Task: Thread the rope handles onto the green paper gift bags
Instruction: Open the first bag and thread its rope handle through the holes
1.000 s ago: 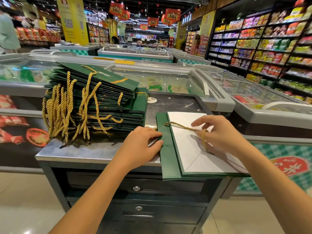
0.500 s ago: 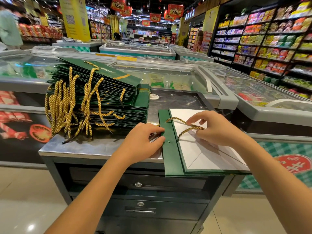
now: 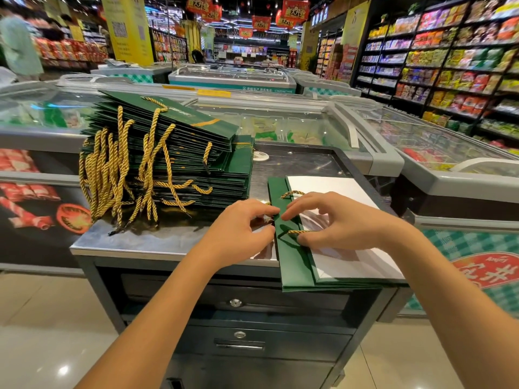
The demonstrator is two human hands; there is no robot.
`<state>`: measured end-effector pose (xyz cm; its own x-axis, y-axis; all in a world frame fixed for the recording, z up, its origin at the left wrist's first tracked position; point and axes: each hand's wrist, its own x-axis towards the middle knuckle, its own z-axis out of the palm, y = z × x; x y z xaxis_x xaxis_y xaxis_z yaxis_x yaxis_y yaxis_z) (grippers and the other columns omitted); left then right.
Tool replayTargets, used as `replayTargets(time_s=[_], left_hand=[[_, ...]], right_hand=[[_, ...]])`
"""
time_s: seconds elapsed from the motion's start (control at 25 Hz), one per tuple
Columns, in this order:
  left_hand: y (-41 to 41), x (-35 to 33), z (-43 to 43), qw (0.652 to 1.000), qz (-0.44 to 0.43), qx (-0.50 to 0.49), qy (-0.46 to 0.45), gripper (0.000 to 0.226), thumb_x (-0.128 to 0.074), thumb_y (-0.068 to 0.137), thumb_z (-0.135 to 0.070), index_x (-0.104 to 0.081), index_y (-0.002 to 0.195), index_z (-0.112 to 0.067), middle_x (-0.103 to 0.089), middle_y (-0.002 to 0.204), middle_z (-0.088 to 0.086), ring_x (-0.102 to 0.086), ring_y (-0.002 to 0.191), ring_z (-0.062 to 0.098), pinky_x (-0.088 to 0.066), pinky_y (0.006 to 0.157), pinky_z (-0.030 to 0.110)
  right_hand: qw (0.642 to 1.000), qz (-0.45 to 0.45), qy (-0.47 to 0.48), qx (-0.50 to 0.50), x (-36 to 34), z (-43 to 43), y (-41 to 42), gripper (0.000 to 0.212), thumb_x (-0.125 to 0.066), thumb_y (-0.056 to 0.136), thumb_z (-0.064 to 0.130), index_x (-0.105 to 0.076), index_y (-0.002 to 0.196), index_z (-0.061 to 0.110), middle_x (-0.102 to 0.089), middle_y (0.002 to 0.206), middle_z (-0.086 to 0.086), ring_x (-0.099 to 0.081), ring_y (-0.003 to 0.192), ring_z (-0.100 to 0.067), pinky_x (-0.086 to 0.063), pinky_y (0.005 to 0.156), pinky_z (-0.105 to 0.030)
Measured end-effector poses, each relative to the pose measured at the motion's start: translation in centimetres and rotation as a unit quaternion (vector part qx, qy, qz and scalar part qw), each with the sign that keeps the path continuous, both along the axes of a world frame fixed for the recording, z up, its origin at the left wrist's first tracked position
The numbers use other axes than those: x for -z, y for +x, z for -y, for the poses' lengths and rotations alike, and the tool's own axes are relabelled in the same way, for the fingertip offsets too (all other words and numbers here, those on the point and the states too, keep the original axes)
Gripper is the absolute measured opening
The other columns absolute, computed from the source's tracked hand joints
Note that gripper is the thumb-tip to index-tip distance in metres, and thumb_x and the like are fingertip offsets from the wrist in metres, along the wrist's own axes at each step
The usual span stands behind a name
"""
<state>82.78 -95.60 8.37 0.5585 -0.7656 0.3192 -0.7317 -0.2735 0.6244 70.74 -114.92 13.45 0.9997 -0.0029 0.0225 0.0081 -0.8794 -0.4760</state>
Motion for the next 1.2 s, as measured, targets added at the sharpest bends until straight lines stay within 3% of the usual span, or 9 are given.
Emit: replayTargets(time_s=[0.16, 0.32, 0.44, 0.56, 0.76, 0.88, 1.04, 1.2], left_hand=[[0.0, -0.1, 0.0, 1.000, -0.003, 0.006, -0.009, 0.040, -0.064, 0.094, -0.022, -0.065, 0.133, -0.025, -0.064, 0.126, -0.011, -0.057, 0.115, 0.005, -0.046, 0.102, 0.023], [0.1, -0.1, 0.0, 1.000, -0.002, 0.011, -0.003, 0.040, -0.065, 0.094, -0.021, -0.065, 0.134, -0.025, -0.064, 0.128, -0.010, -0.057, 0.114, 0.003, -0.043, 0.097, 0.013], [0.1, -0.3, -0.1, 1.000, -0.010, 0.015, -0.001, 0.040, -0.065, 0.094, -0.022, -0.064, 0.134, -0.028, -0.063, 0.126, -0.013, -0.056, 0.116, 0.003, -0.041, 0.097, 0.011], [0.0, -0.3, -0.1, 1.000, -0.021, 0.021, 0.003, 0.043, -0.066, 0.093, -0.024, -0.063, 0.135, -0.029, -0.061, 0.129, -0.016, -0.054, 0.119, 0.001, -0.043, 0.106, 0.023], [0.0, -0.1, -0.3, 0.999, -0.038, 0.026, -0.002, 0.048, -0.068, 0.093, -0.028, -0.058, 0.139, -0.032, -0.058, 0.133, -0.020, -0.052, 0.122, -0.004, -0.041, 0.107, 0.021], [0.0, 0.0, -0.4, 0.999, -0.031, 0.029, -0.006, 0.051, -0.070, 0.091, -0.029, -0.055, 0.140, -0.035, -0.058, 0.131, -0.023, -0.051, 0.121, -0.007, -0.040, 0.101, 0.016], [0.0, 0.3, -0.3, 0.998, -0.046, 0.031, -0.042, 0.028, -0.073, 0.088, -0.033, -0.056, 0.110, -0.033, -0.062, 0.123, -0.021, -0.053, 0.120, -0.005, -0.043, 0.099, 0.025], [-0.2, 0.3, -0.3, 0.998, -0.026, 0.038, -0.037, 0.009, -0.071, 0.089, -0.035, -0.063, 0.095, -0.035, -0.062, 0.130, -0.019, -0.058, 0.119, 0.005, -0.046, 0.102, 0.038]], right_hand=[[0.997, 0.071, -0.004, -0.005, 0.7, -0.4, 0.4, 0.022, -0.079, 0.085, 0.040, -0.077, 0.106, 0.036, -0.069, 0.114, 0.021, -0.058, 0.110, 0.003, -0.037, 0.085, -0.006], [0.991, 0.129, 0.046, 0.010, 1.0, -0.8, 0.3, 0.004, -0.077, 0.090, 0.025, -0.080, 0.092, 0.024, -0.075, 0.090, 0.012, -0.066, 0.084, -0.003, -0.044, 0.071, -0.012], [0.978, 0.154, 0.124, 0.063, 1.2, -0.5, 0.1, 0.006, -0.073, 0.091, 0.013, -0.076, 0.087, 0.016, -0.070, 0.071, 0.008, -0.059, 0.059, -0.001, -0.044, 0.057, -0.014], [0.981, 0.131, 0.129, 0.062, 2.4, -0.5, 0.0, 0.010, -0.069, 0.088, 0.006, -0.073, 0.084, 0.014, -0.067, 0.070, -0.003, -0.054, 0.059, -0.005, -0.045, 0.058, -0.019], [0.974, 0.142, 0.170, 0.051, 3.4, -0.3, -0.3, 0.012, -0.066, 0.086, -0.002, -0.069, 0.080, 0.009, -0.064, 0.073, -0.012, -0.050, 0.060, -0.008, -0.042, 0.057, -0.020], [0.973, 0.140, 0.178, 0.042, 3.6, -0.2, -0.5, 0.013, -0.067, 0.087, -0.002, -0.070, 0.081, 0.008, -0.063, 0.070, -0.010, -0.047, 0.058, -0.005, -0.039, 0.056, -0.016], [0.970, 0.147, 0.191, 0.037, 3.9, 0.0, -0.5, 0.012, -0.069, 0.088, -0.001, -0.072, 0.082, 0.009, -0.062, 0.066, 0.005, -0.048, 0.057, -0.004, -0.039, 0.055, -0.015], [0.975, 0.139, 0.171, 0.029, 4.0, 0.0, -0.6, 0.012, -0.072, 0.089, 0.006, -0.076, 0.083, 0.015, -0.066, 0.071, -0.011, -0.049, 0.060, -0.011, -0.039, 0.056, -0.019]])
